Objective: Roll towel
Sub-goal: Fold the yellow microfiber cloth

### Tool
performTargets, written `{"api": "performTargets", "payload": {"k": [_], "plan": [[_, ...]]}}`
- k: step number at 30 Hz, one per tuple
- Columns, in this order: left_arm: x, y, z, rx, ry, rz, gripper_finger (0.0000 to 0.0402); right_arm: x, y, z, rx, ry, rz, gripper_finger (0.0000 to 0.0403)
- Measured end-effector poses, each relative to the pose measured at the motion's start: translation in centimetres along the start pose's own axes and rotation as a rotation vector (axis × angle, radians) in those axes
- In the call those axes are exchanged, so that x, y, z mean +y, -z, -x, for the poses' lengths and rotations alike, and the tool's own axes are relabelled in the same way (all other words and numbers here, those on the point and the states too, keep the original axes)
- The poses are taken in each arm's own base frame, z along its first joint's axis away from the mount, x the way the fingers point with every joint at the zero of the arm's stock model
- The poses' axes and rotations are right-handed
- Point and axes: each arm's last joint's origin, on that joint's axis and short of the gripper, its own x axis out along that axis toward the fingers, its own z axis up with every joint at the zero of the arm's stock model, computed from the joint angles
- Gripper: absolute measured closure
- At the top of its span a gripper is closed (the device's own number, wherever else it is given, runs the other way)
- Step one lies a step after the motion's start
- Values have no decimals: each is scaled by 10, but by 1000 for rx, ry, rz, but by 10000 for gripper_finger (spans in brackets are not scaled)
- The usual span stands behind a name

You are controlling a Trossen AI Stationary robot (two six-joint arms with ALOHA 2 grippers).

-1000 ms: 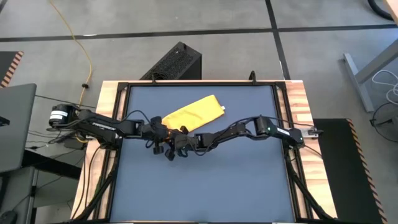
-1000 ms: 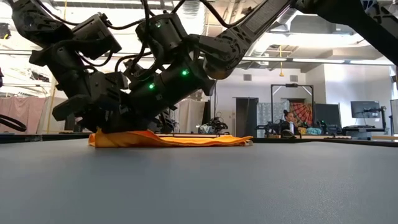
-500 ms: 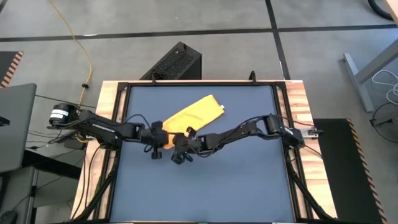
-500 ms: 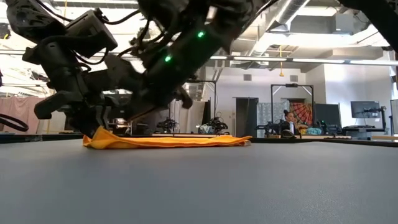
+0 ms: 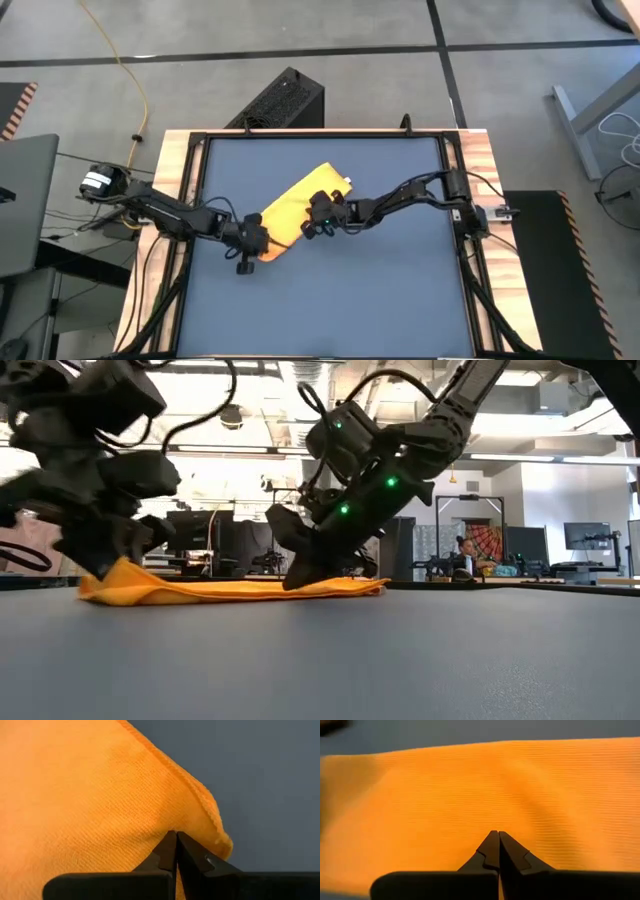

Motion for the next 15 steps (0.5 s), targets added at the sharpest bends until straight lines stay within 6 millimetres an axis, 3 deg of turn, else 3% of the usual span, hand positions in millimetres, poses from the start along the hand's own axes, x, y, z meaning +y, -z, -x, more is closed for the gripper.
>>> {"api": "performTargets", "payload": {"k": [9, 15], "plan": [[-44, -32, 14, -79, 123, -124, 401, -4, 6, 1, 66, 42, 29, 385], [-52, -50, 31, -29, -123, -272, 401, -14, -4, -2, 91, 11, 134, 385]]}}
